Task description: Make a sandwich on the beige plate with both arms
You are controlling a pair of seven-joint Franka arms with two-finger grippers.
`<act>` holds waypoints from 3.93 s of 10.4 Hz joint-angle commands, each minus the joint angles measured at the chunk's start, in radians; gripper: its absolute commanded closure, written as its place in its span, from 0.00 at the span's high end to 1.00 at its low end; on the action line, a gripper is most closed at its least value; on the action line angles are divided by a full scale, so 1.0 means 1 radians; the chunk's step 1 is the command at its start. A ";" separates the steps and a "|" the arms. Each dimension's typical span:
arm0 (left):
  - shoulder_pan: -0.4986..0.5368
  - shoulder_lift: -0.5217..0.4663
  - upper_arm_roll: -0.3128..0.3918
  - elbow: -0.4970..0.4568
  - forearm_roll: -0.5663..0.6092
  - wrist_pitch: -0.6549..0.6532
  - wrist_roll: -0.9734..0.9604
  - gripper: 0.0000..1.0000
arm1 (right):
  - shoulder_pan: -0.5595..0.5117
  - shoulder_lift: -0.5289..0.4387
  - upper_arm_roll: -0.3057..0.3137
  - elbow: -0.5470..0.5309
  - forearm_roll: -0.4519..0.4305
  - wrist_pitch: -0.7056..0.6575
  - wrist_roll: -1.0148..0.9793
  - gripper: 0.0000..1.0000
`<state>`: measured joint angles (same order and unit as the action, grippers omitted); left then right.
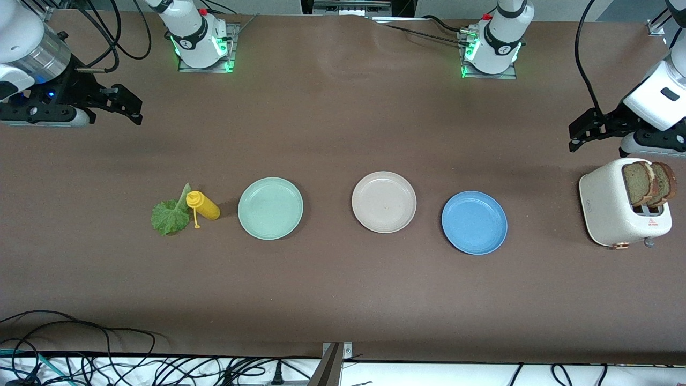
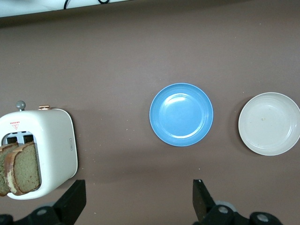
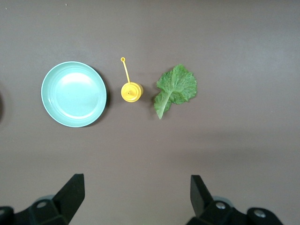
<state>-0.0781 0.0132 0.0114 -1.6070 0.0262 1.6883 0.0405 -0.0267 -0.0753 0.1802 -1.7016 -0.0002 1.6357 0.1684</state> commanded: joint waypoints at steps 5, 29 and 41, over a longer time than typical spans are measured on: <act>0.014 -0.062 -0.001 -0.067 -0.020 0.019 0.009 1.00 | -0.007 0.000 -0.014 0.019 0.019 -0.013 -0.015 1.00; 0.015 -0.021 -0.019 -0.030 -0.017 -0.064 -0.004 1.00 | -0.009 0.058 -0.065 0.003 0.017 -0.048 -0.046 1.00; 0.017 -0.025 -0.021 -0.030 -0.017 -0.110 0.009 1.00 | -0.012 0.092 -0.094 -0.007 0.014 -0.046 -0.046 1.00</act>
<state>-0.0621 -0.0056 -0.0081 -1.6495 0.0262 1.6078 0.0410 -0.0352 0.0226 0.0954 -1.7028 -0.0002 1.5939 0.1400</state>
